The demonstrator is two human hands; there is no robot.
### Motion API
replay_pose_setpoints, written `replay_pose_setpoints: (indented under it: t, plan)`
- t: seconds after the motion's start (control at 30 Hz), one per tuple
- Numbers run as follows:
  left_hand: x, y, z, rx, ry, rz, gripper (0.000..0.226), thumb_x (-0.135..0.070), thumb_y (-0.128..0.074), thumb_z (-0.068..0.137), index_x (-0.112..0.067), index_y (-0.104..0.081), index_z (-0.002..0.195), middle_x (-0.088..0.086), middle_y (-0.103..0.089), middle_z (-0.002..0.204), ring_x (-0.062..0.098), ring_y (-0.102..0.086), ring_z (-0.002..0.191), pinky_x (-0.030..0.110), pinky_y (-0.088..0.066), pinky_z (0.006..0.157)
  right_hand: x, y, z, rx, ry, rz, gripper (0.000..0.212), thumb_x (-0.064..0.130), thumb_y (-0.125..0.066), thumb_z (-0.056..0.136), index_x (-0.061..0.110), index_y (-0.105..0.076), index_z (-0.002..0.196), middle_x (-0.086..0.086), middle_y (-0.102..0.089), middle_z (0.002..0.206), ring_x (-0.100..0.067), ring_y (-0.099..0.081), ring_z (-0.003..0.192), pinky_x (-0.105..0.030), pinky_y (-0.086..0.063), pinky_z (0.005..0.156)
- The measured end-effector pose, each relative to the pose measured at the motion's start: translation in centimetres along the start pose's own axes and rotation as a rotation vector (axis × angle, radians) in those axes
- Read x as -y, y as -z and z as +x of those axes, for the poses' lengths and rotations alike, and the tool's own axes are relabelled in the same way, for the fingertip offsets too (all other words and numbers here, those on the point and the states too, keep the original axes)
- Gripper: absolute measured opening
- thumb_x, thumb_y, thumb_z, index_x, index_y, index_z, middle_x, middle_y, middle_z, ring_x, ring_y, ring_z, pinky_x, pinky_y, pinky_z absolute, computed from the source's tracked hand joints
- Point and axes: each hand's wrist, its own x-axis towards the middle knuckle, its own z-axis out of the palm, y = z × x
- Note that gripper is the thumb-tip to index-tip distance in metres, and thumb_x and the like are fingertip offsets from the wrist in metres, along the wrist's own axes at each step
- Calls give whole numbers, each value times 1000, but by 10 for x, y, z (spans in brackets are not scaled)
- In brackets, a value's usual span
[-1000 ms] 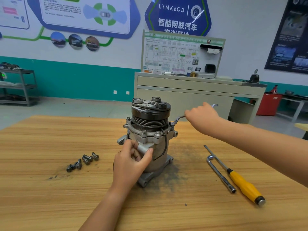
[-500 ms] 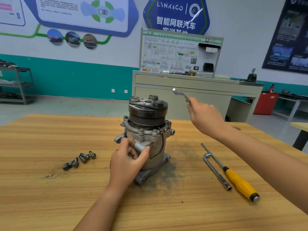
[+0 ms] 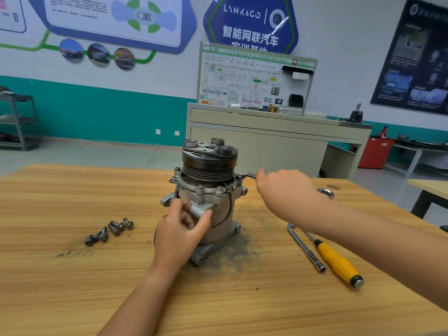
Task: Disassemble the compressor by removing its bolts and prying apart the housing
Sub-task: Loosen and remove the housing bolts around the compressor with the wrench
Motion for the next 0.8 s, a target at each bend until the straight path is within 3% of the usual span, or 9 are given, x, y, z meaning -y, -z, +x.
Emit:
replay_pose_setpoints:
  t: [0.07, 0.13, 0.23, 0.33, 0.43, 0.5, 0.57, 0.67, 0.8]
  plan:
    - [-1, 0, 0, -4, -3, -11, 30, -31, -72, 74, -32, -43, 77, -17, -54, 59, 6, -49, 50, 15, -34, 47, -3, 3, 1, 15, 54, -29, 34, 8, -38, 94, -2, -39, 127, -5, -58, 80, -19, -49, 59, -27, -31, 43]
    - [-2, 0, 0, -6, -12, -14, 28, -34, -70, 74, -33, -42, 77, -16, -55, 60, 6, -49, 50, 15, -35, 46, -15, 4, 2, 16, 94, 11, 24, 23, -32, 97, 7, -48, 104, 2, -41, 62, -12, -36, 49, -25, -25, 40]
    - [1, -2, 0, -14, -17, -6, 33, -26, -74, 76, -33, -42, 77, -16, -56, 62, 5, -48, 49, 15, -35, 47, -28, 4, 7, 55, 163, -23, 14, 21, -31, 96, 13, -38, 88, 2, -34, 57, -12, -32, 47, -25, -24, 41]
    - [4, -3, 0, -6, -24, -4, 36, -21, -76, 76, -33, -42, 77, -14, -56, 62, 5, -48, 49, 12, -33, 46, -33, 1, 21, 73, 234, -194, 8, 4, -37, 92, 11, -41, 89, 1, -33, 57, -15, -33, 46, -25, -23, 40]
    - [4, -3, 1, -6, -22, 3, 35, -22, -75, 75, -32, -42, 77, -14, -55, 61, 5, -48, 49, 13, -32, 46, -39, -12, 43, 44, 186, -220, 15, 1, -42, 92, 7, -51, 102, -1, -41, 63, -20, -47, 58, -27, -31, 46]
    - [4, -2, 2, -6, -10, -3, 33, -24, -75, 75, -30, -43, 78, -15, -54, 58, 6, -47, 48, 14, -33, 46, -40, -29, 55, -62, 155, -129, 21, 1, -44, 92, 6, -50, 111, -6, -58, 84, -25, -59, 78, -31, -43, 62]
    - [4, -1, 3, 4, -14, -11, 31, -29, -75, 75, -29, -44, 78, -14, -53, 57, 6, -46, 47, 15, -33, 46, -37, -47, 66, -356, 173, -98, 26, -5, -59, 81, 3, -57, 106, -12, -67, 94, -26, -65, 85, -38, -50, 79]
    - [4, 0, 2, 13, -37, -22, 30, -47, -67, 70, -29, -44, 78, -13, -54, 58, 6, -45, 46, 13, -31, 44, -23, -60, 79, -658, 127, 115, 31, -12, -80, 53, 0, -70, 80, -14, -71, 76, -25, -70, 69, -51, -52, 76]
    - [3, 0, 2, 8, -47, -30, 32, -55, -59, 68, -29, -44, 78, -13, -52, 56, 5, -44, 45, 12, -30, 44, -10, -67, 91, -747, 167, 253, 28, -8, -81, 58, 0, -70, 83, -13, -72, 81, -25, -70, 74, -52, -51, 78]
